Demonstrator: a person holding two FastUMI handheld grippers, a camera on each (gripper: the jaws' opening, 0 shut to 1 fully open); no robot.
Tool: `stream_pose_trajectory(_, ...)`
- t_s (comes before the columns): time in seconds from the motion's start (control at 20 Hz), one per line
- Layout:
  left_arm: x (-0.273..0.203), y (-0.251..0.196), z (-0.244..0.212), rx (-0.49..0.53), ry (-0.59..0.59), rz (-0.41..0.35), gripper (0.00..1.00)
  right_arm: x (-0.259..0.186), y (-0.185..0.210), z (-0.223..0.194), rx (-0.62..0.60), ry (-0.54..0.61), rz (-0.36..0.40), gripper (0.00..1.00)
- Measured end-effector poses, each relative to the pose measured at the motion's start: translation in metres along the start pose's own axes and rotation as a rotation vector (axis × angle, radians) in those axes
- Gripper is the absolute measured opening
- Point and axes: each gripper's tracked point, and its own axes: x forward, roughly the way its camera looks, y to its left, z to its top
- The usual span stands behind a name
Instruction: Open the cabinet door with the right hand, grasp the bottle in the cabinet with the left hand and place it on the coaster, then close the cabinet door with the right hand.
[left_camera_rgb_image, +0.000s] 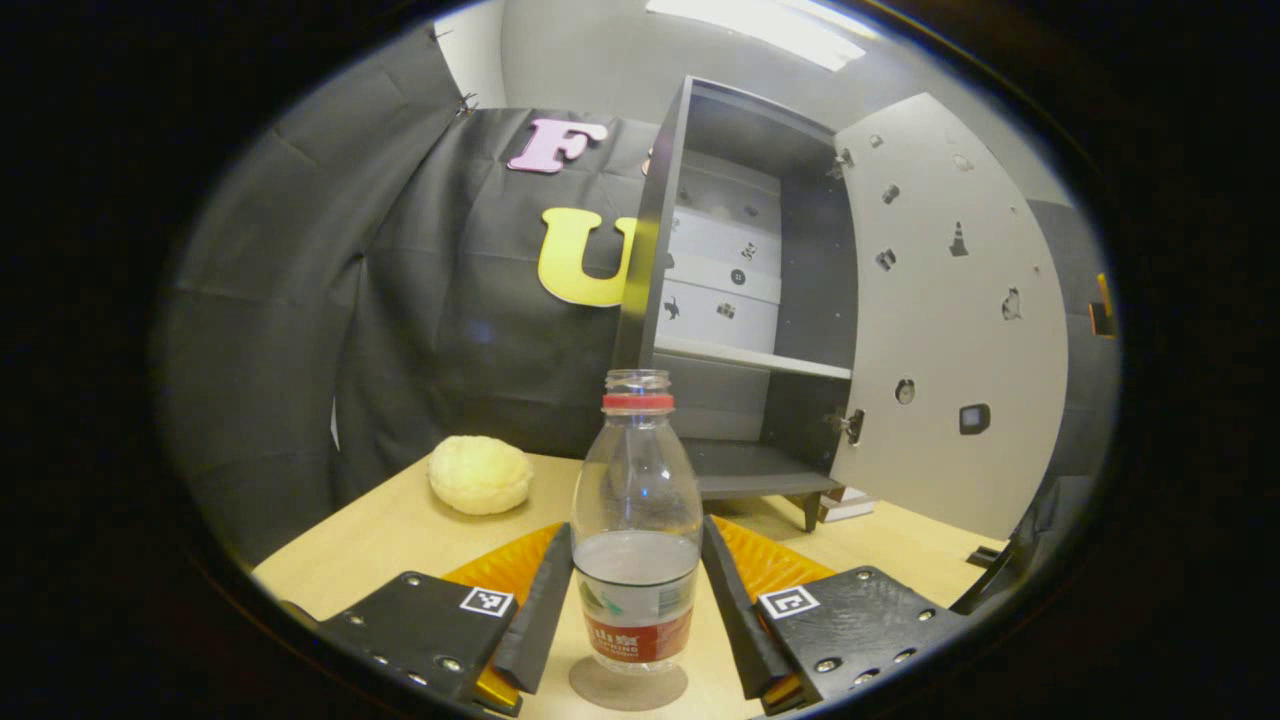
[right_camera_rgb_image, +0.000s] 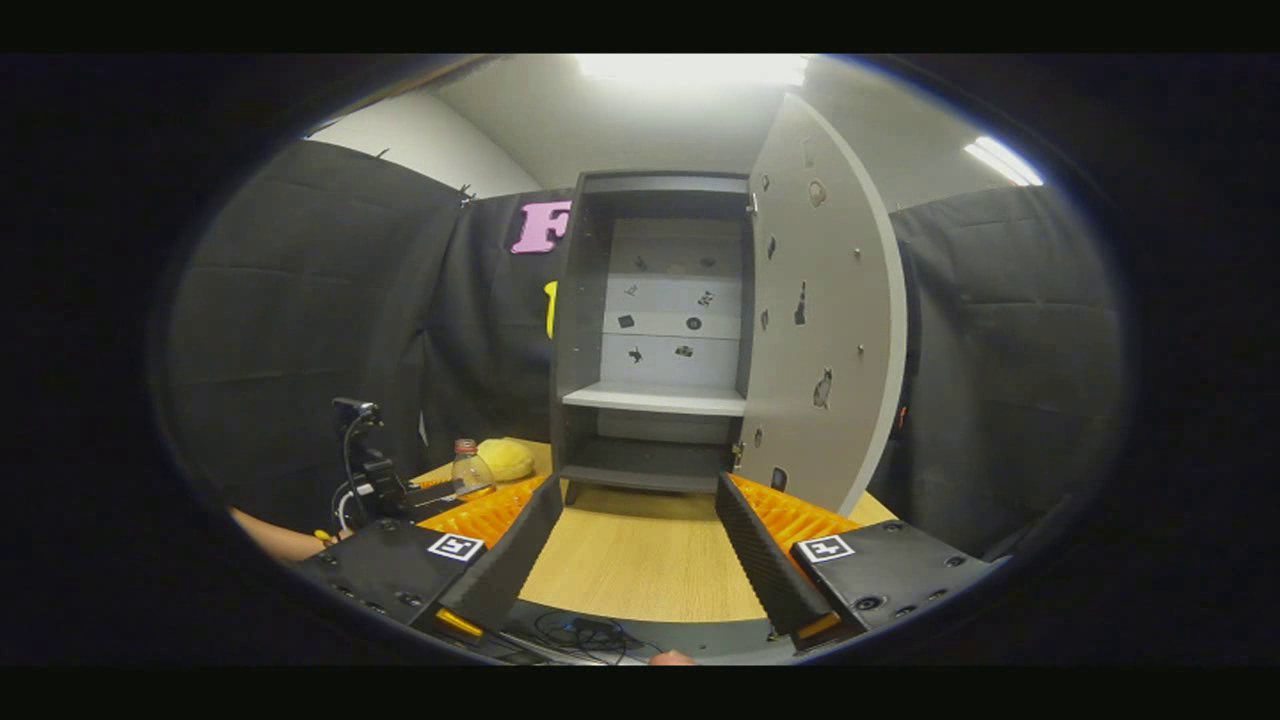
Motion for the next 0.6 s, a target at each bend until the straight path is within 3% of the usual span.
stream_pose_trajectory(0.2,0.0,-0.004,-0.041,0.011,0.047,-0.003,0.74,0.002,0.002,-0.006,0.017,0.031,0.008,0.98)
stream_pose_trajectory(0.6,-0.002,-0.001,-0.056,0.043,0.036,0.031,0.72,0.007,-0.001,-0.013,0.05,0.08,0.012,0.98)
